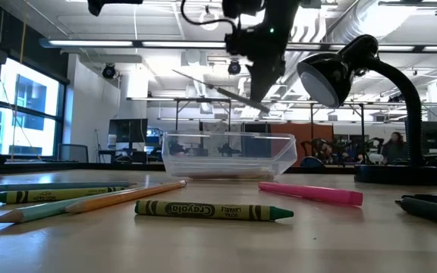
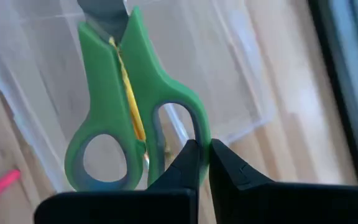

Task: Pick & place school supplies into a supply box
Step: Put the green scissors into the transparent supply box, then put the blue pencil into the transparent supply box

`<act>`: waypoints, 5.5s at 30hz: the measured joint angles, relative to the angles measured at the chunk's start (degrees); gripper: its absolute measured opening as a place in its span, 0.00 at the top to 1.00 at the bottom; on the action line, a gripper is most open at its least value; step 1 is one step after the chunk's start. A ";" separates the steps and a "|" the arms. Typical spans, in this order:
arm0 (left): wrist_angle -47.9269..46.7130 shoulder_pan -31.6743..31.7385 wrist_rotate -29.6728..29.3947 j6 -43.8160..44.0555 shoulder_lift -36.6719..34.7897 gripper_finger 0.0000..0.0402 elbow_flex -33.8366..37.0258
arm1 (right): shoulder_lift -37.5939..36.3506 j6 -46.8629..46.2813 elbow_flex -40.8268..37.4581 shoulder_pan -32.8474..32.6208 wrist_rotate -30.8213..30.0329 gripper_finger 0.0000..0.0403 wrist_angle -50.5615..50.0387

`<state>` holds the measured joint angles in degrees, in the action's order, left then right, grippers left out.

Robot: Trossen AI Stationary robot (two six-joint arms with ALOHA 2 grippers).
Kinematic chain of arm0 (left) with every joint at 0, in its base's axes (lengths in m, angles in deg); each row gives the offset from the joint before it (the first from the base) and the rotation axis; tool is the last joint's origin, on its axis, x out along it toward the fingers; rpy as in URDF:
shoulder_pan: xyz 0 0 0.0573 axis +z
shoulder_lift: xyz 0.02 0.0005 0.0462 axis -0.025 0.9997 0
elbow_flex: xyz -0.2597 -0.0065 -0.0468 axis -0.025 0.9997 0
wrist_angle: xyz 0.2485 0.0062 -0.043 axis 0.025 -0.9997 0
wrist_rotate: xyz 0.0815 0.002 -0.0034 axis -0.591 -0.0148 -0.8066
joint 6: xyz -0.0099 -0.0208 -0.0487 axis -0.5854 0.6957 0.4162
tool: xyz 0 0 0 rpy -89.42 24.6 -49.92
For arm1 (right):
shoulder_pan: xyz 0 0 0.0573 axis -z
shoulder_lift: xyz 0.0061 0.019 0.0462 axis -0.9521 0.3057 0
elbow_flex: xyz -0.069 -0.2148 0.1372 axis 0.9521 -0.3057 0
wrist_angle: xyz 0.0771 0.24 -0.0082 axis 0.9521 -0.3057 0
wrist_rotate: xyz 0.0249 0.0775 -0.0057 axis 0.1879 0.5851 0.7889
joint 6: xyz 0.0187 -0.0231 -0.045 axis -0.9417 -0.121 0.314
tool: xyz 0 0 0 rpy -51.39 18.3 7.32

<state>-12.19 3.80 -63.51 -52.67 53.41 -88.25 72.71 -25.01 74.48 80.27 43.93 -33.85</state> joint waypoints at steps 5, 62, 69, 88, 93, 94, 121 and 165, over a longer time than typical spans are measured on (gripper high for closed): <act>-1.43 0.00 -0.35 0.00 0.13 0.70 0.00 | 3.99 0.05 0.00 0.10 0.71 1.00 -1.24; -4.05 0.00 -0.93 0.00 0.17 0.70 0.00 | 12.91 -8.58 -0.11 -3.88 11.25 0.83 -3.76; -4.05 0.01 -0.93 0.00 0.17 0.70 0.00 | 12.91 -8.59 -0.11 -4.09 6.54 0.74 -5.03; -13.26 0.00 0.48 3.56 2.58 0.70 -0.02 | 12.89 -10.26 10.81 -8.03 6.88 0.72 -13.66; -26.73 -0.02 10.16 6.50 5.30 0.70 0.09 | 12.87 -15.68 13.05 -12.67 8.43 0.72 -19.10; -28.48 -0.16 13.00 6.59 5.66 0.70 0.81 | 12.87 -16.87 13.05 -13.80 8.43 0.72 -19.70; 33.04 -43.59 -28.84 33.23 16.95 0.70 36.92 | 12.85 -38.23 8.20 -29.74 -6.93 0.72 -19.04; 48.47 -45.05 -38.01 39.27 56.77 0.70 25.08 | 12.85 -34.58 8.24 -31.75 -12.36 0.72 -17.92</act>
<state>36.28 -41.24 -101.53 -13.39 110.18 -63.18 85.56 -59.58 82.72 48.51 31.57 -51.77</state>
